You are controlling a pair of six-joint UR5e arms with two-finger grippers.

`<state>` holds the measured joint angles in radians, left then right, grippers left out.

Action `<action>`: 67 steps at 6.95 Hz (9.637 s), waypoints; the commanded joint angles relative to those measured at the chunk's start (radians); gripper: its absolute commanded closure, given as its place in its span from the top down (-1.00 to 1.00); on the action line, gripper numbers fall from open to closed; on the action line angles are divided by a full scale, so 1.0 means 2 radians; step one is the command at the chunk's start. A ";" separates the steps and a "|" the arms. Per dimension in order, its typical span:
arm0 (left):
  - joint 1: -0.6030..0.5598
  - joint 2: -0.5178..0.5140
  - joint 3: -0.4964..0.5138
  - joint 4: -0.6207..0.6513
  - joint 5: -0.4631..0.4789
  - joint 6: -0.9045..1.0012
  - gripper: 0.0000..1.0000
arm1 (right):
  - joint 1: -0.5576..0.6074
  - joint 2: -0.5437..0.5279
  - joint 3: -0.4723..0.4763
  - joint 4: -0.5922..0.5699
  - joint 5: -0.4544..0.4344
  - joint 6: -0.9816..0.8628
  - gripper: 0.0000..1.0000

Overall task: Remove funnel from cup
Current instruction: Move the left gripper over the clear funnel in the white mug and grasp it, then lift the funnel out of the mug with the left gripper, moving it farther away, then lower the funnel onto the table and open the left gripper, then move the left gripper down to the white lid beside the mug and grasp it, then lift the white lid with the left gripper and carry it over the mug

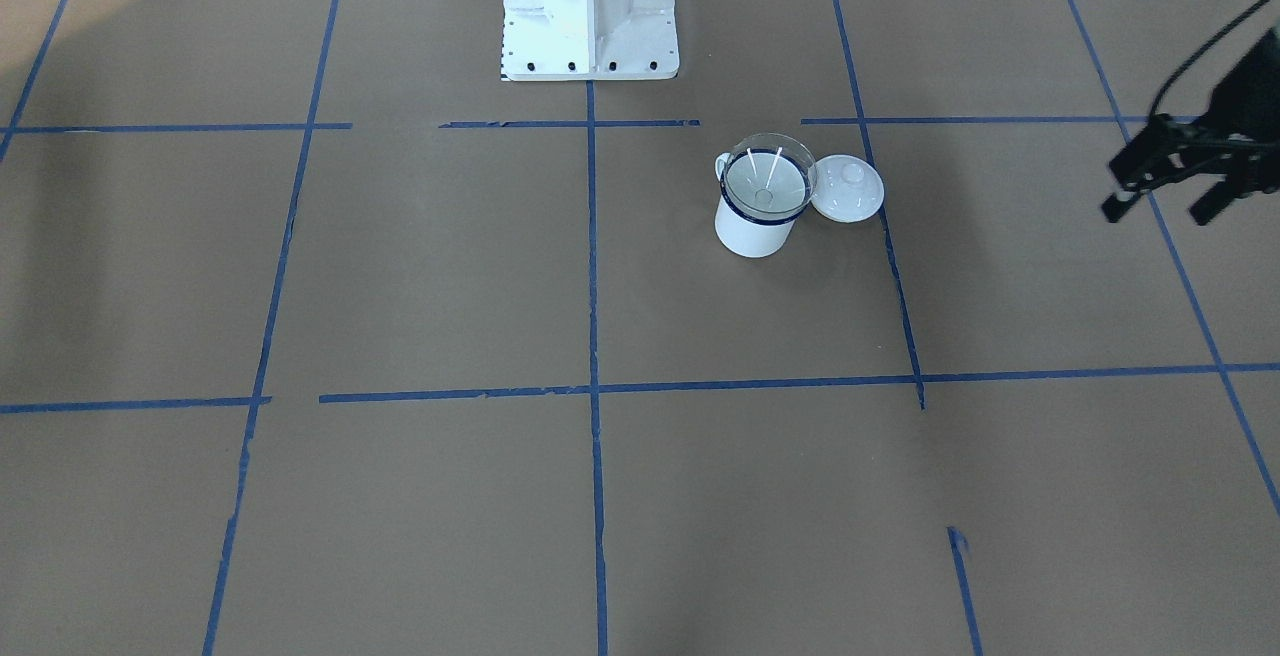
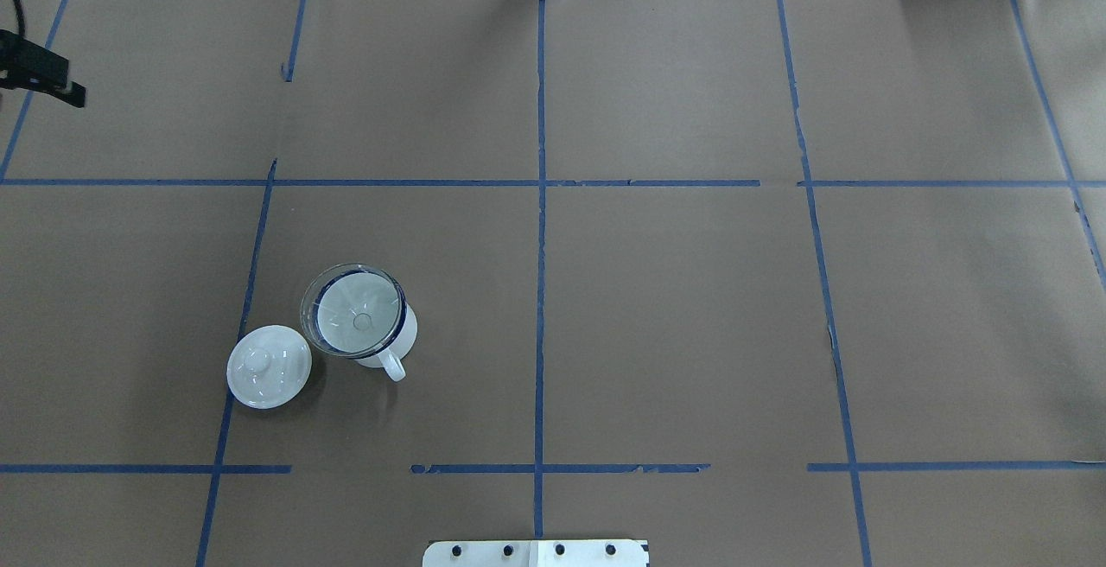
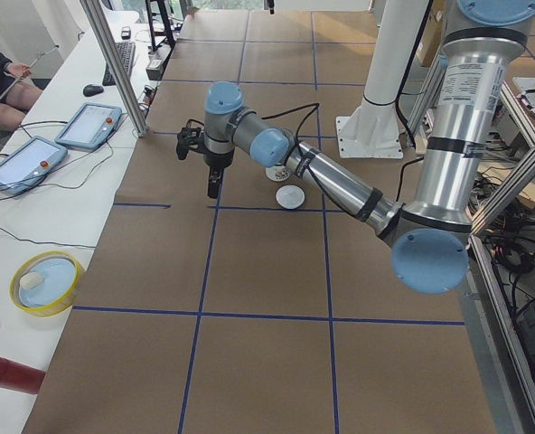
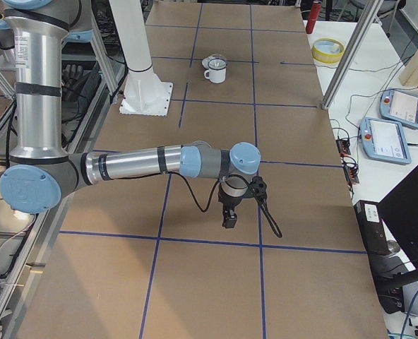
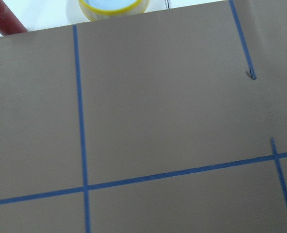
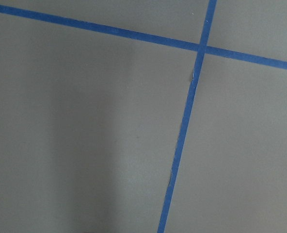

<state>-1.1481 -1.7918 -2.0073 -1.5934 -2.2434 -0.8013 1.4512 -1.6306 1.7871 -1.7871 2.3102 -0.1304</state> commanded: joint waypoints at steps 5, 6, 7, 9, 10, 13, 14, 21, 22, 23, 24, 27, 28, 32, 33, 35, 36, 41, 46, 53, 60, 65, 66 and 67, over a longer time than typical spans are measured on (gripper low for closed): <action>0.244 -0.194 0.061 0.112 0.109 -0.279 1.00 | 0.000 0.000 -0.001 0.000 0.000 0.000 1.00; 0.267 -0.205 0.088 0.111 0.116 -0.298 1.00 | 0.000 0.000 0.000 -0.001 0.000 0.000 1.00; 0.284 -0.202 0.092 0.112 0.136 -0.300 0.96 | 0.000 0.000 0.000 0.000 0.000 0.000 1.00; 0.296 -0.199 0.091 0.121 0.136 -0.301 0.58 | 0.000 0.000 0.000 0.000 0.000 0.000 1.00; 0.299 -0.199 0.085 0.132 0.135 -0.301 0.51 | 0.000 0.001 0.000 0.000 0.000 0.000 1.00; 0.304 -0.199 0.083 0.137 0.135 -0.301 -0.79 | 0.000 0.000 0.000 0.000 0.000 0.000 1.00; 0.303 -0.199 0.075 0.152 0.135 -0.301 -1.00 | 0.000 0.000 0.000 0.000 0.000 0.000 1.00; 0.161 -0.215 -0.005 0.162 0.233 -0.437 -1.00 | 0.000 0.000 0.000 0.000 0.000 0.000 1.00; 0.156 -0.212 0.033 0.090 0.279 -0.522 -1.00 | 0.000 0.001 0.000 0.000 0.000 0.000 1.00; 0.149 -0.211 0.095 -0.026 0.336 -0.600 -1.00 | 0.000 0.000 -0.001 0.000 0.000 0.000 1.00; 0.150 -0.211 0.147 -0.103 0.382 -0.632 -1.00 | 0.000 0.000 0.000 0.000 0.000 0.000 1.00; 0.177 -0.228 0.339 -0.320 0.487 -0.711 -1.00 | 0.000 0.000 0.000 0.000 0.000 0.000 1.00; 0.195 -0.244 0.391 -0.336 0.490 -0.710 -1.00 | 0.000 0.000 0.000 0.000 0.000 0.000 1.00; 0.214 -0.251 0.435 -0.382 0.501 -0.666 -0.15 | 0.000 0.000 0.000 0.000 0.000 0.000 1.00; 0.213 -0.251 0.432 -0.381 0.498 -0.646 0.51 | 0.000 0.000 0.000 0.000 0.000 0.000 1.00; 0.201 -0.242 0.375 -0.363 0.466 -0.555 0.99 | 0.000 0.000 0.000 0.000 0.000 0.000 1.00; 0.189 -0.207 0.303 -0.298 0.405 -0.516 0.99 | 0.000 0.000 0.000 0.000 0.000 0.000 1.00; 0.138 0.051 -0.096 -0.035 0.184 -0.148 1.00 | 0.000 0.001 0.000 0.000 0.000 0.000 1.00; 0.247 0.111 -0.046 -0.097 0.173 -0.154 1.00 | 0.000 0.000 0.000 0.000 0.000 0.000 1.00; 0.320 0.110 0.005 -0.195 0.178 -0.207 0.63 | 0.000 0.000 0.000 0.000 0.000 0.000 1.00; 0.325 0.110 0.003 -0.192 0.178 -0.207 0.01 | 0.000 0.000 -0.001 0.000 0.000 0.000 1.00; 0.313 0.121 -0.035 -0.189 0.178 -0.207 -1.00 | 0.000 0.000 -0.001 0.000 0.000 0.000 1.00; 0.310 0.152 -0.065 -0.190 0.177 -0.205 -1.00 | 0.000 0.000 0.000 0.000 0.000 0.000 1.00; 0.310 0.191 -0.114 -0.189 0.176 -0.205 -1.00 | 0.000 0.000 0.000 -0.001 0.000 0.000 1.00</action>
<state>-0.5242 -1.4904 -2.1378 -1.9722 -1.8895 -1.2125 1.4512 -1.6306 1.7865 -1.7874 2.3102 -0.1304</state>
